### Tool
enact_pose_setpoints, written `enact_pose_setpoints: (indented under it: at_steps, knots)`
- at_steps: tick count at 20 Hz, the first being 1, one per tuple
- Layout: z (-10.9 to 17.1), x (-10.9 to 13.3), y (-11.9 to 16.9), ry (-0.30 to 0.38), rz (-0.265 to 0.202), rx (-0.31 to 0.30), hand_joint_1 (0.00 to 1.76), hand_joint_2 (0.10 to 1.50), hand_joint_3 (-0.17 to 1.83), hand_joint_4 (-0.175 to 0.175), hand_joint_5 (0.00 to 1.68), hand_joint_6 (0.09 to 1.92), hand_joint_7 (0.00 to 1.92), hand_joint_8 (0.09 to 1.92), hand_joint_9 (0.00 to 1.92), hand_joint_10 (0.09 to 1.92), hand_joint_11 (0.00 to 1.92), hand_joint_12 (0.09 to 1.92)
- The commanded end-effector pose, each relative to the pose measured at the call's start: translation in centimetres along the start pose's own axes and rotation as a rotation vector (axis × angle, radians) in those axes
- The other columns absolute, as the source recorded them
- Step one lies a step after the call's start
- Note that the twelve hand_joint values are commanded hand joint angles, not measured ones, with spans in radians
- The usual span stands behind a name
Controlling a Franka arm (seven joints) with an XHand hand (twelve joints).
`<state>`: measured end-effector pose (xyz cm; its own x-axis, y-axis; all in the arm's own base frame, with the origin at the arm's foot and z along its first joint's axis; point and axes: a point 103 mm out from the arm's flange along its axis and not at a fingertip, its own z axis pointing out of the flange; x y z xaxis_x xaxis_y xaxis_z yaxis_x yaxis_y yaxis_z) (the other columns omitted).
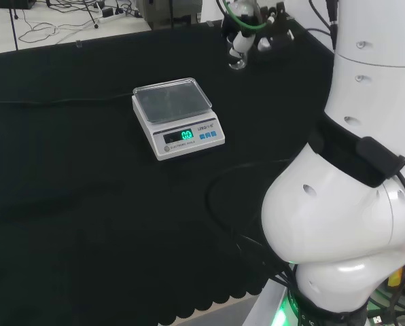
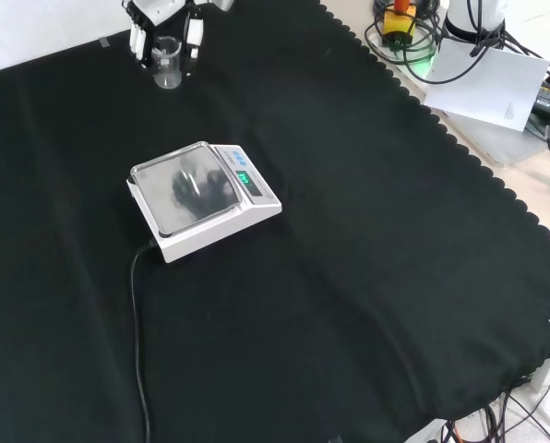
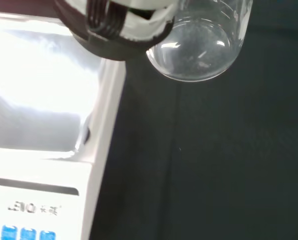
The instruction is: Put the beaker on the electronic balance.
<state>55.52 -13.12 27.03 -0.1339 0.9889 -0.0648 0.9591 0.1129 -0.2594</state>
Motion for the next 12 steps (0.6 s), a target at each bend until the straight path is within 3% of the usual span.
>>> enact_pose_setpoints:
  at_steps: [1,8,12]
  knots:
    - [-1.6,2.3,-1.0,0.004,-0.057,-0.015,1.26,0.98,0.1,0.019,1.11,0.78,1.23,0.66,1.37,0.5,1.32,0.66]
    - [-1.6,3.5,-1.0,0.035,-0.084,-0.015,1.26,0.98,0.1,0.019,1.11,0.78,1.23,0.66,1.37,0.5,1.32,0.66]
    - [-0.8,5.2,-0.5,0.055,-0.122,-0.008,1.26,0.98,0.1,0.019,1.11,0.78,1.23,0.66,1.37,0.49,1.32,0.66]
